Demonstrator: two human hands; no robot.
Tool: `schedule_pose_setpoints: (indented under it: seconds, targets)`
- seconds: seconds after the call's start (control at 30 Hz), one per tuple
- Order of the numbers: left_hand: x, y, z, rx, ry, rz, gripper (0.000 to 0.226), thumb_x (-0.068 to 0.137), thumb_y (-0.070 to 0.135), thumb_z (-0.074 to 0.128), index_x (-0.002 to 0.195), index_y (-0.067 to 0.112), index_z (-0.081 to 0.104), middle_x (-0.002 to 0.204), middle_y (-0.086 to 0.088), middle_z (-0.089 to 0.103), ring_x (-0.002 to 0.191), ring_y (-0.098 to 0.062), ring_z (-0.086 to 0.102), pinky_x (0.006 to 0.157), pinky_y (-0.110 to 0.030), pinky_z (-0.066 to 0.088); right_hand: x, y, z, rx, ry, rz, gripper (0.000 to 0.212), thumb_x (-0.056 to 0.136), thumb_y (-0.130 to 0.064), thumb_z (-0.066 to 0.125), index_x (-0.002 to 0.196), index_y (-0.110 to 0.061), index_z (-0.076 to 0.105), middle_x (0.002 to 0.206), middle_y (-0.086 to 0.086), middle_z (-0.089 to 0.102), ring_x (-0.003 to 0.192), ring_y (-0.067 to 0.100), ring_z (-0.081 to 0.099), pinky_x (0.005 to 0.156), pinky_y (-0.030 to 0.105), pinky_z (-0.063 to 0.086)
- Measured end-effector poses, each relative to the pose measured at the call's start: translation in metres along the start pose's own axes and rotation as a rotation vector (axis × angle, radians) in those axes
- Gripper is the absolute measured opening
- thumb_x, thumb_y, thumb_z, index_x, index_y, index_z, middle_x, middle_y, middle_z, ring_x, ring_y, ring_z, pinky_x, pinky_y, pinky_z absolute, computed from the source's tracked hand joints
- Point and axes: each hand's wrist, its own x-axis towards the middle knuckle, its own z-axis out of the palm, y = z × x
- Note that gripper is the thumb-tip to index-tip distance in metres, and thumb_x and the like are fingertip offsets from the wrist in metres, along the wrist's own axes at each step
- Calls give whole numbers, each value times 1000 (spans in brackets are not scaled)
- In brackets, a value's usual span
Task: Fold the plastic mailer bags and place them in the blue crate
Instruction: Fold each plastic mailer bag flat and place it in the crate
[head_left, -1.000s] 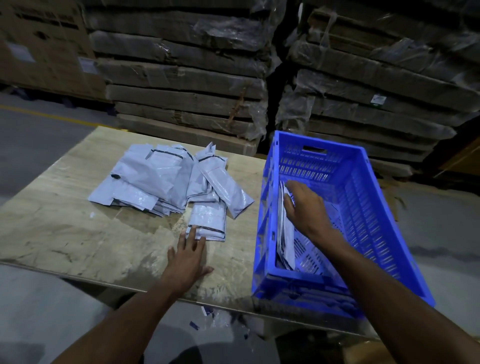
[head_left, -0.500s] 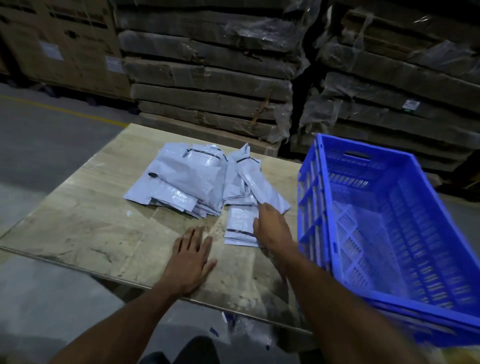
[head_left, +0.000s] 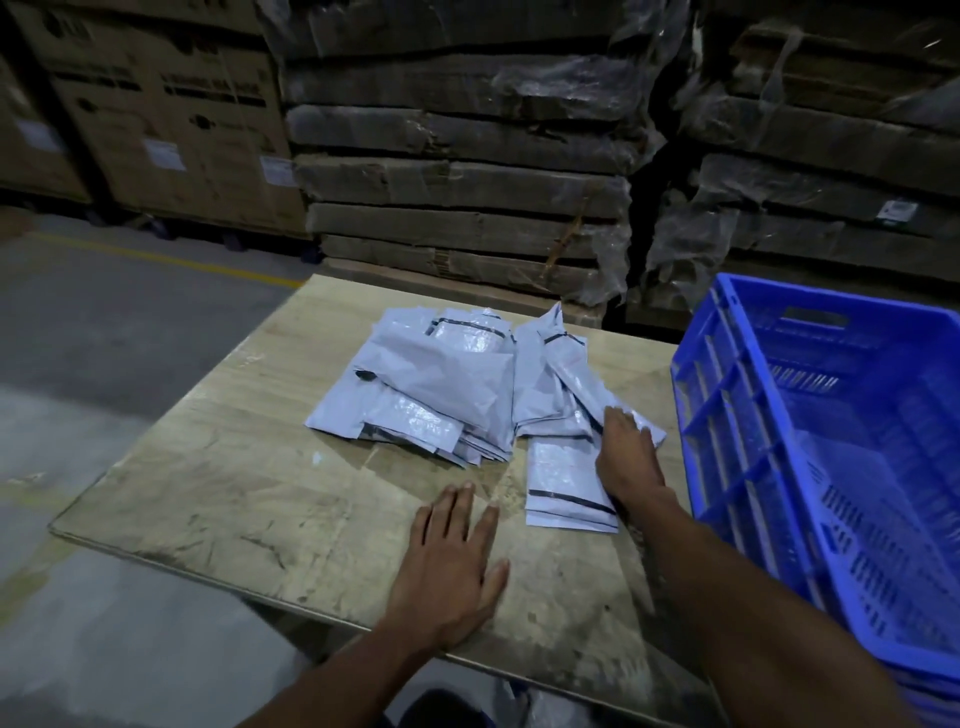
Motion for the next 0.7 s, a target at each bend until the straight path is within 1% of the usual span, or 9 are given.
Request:
schedule_pose_setpoints:
  seconds: [0.03, 0.1, 0.2, 0.27, 0.37, 0.47, 0.6, 0.67, 0.7]
  targets:
    - [0, -1, 0, 10, -18, -1, 73, 100, 61, 21, 165, 28, 17, 173, -11, 1, 159, -30, -3, 124, -50, -4, -3, -2, -1, 65, 15, 13, 51, 85, 12, 41, 136, 4, 42, 131, 31, 56, 122, 44, 56, 100, 52, 42]
    - [-2, 0, -1, 18, -54, 1, 74, 100, 61, 18, 166, 28, 11, 173, -11, -4, 159, -29, -8, 126, -51, -5, -18, -11, -8, 194, 45, 67, 47, 88, 14, 43, 135, 9, 48, 133, 32, 55, 123, 43, 55, 99, 48, 42]
    - [-3, -1, -2, 6, -62, 5, 74, 100, 60, 18, 166, 27, 13, 173, -12, 1, 159, -31, -5, 126, -51, -2, -61, -33, -25, 288, 132, 111, 55, 92, 12, 41, 145, -2, 44, 143, 23, 51, 127, 41, 52, 103, 49, 44]
    - [-5, -5, -3, 4, -82, 18, 74, 101, 60, 20, 166, 25, 16, 173, -12, 5, 160, -32, -2, 125, -52, 0, -98, -48, -35, 319, 201, 25, 59, 90, 15, 39, 145, -5, 45, 144, 19, 52, 128, 39, 52, 105, 53, 45]
    - [-12, -18, -5, 9, -120, 67, 73, 101, 58, 21, 165, 24, 19, 173, -10, 4, 160, -32, 2, 126, -50, -1, -152, -54, -31, 250, 285, -248, 70, 79, 23, 40, 146, 3, 44, 149, 24, 47, 139, 37, 45, 113, 53, 37]
    - [-24, -39, -8, -22, -89, 100, 69, 105, 53, 26, 161, 14, 34, 168, -15, 27, 154, -37, 28, 123, -49, 14, -193, -57, -22, 148, 161, -379, 88, 63, 26, 56, 146, -1, 42, 151, 22, 46, 144, 30, 34, 118, 44, 26]
    - [-41, -75, -1, -120, -75, 68, 71, 108, 53, 16, 161, 9, 31, 167, -14, 30, 152, -38, 29, 121, -49, 20, -229, -50, -18, 29, 0, -581, 71, 75, -2, 44, 145, -10, 44, 153, 12, 45, 145, 28, 29, 119, 38, 15]
    - [-46, -94, 0, -111, -95, 117, 73, 101, 43, 49, 162, 8, 29, 168, -14, 28, 154, -38, 25, 122, -52, 29, -235, -43, -15, 14, -89, -591, 71, 78, -6, 52, 148, -14, 43, 158, 7, 39, 148, 28, 23, 122, 37, 9]
    - [-48, -101, -3, -124, -108, 141, 84, 87, 32, 70, 159, 5, 34, 165, -15, 34, 152, -38, 30, 120, -54, 35, -236, -42, -14, 7, -133, -590, 74, 77, -6, 56, 149, -16, 43, 160, 6, 35, 150, 27, 20, 123, 36, 6]
